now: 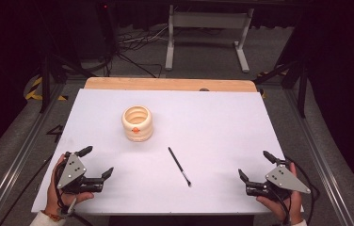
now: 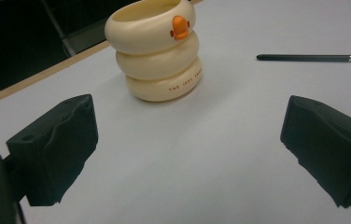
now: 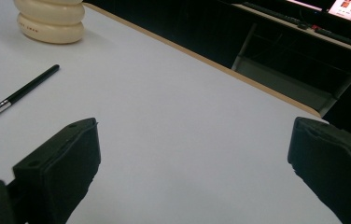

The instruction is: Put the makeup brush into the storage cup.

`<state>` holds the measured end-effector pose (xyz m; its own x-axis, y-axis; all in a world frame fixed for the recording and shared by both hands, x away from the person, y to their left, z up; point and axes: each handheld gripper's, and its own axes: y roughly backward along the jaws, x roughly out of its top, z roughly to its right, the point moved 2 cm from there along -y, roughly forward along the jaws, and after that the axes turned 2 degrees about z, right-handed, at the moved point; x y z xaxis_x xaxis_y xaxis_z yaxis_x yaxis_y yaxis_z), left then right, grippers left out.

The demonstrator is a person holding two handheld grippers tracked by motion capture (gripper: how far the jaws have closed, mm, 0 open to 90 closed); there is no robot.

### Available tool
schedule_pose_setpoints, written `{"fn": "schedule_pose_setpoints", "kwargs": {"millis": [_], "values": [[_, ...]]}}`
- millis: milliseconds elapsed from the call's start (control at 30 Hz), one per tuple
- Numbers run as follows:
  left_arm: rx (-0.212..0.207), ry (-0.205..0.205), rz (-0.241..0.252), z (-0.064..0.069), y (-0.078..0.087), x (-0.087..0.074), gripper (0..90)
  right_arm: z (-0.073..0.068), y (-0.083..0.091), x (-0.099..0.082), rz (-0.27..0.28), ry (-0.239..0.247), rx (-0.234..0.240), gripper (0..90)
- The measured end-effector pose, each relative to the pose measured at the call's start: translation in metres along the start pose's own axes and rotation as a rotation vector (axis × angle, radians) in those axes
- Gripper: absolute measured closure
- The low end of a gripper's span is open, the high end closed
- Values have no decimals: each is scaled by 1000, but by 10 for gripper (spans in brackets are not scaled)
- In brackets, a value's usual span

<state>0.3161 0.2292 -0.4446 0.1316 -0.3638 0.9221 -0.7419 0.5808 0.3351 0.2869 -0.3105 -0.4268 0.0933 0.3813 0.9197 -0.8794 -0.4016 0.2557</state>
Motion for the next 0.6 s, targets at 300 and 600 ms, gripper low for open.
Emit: {"fn": "schedule_pose_setpoints", "kwargs": {"millis": [300, 600], "values": [[-10, -11, -12, 0, -1, -2, 56, -2, -3, 0, -22, 4, -6, 48], [-16, -24, -24, 4, -4, -2, 61, -2, -8, 6, -84, -41, 44, 143]]}}
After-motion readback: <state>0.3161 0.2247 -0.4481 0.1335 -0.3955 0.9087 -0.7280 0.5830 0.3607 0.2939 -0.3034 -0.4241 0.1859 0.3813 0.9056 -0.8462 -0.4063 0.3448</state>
